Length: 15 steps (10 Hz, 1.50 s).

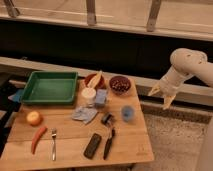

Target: Place banana in plastic cup

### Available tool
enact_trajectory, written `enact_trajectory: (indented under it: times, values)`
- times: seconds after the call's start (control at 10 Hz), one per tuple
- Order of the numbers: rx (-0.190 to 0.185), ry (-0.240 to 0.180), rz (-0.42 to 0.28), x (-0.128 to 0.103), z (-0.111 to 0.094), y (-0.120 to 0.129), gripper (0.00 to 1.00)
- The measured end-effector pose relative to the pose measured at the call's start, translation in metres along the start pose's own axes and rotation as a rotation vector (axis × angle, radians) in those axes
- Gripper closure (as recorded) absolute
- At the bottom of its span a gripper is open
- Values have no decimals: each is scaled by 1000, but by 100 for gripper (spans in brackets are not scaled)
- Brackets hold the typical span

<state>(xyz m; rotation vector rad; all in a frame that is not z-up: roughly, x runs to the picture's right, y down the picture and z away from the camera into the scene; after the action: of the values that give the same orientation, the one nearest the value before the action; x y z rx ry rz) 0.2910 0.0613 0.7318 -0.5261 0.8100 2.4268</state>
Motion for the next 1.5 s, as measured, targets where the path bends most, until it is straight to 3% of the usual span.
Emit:
enact_trajectory:
  times: [0.8,0.9,1.1,1.5]
  values:
    - [0,-2,-1,0,-1,0,34]
    - [-1,-24,-16,0,-4,1,34]
    - [-24,-82,-68,4,-13,19,34]
    - [-136,-155,-222,43,-28,97,34]
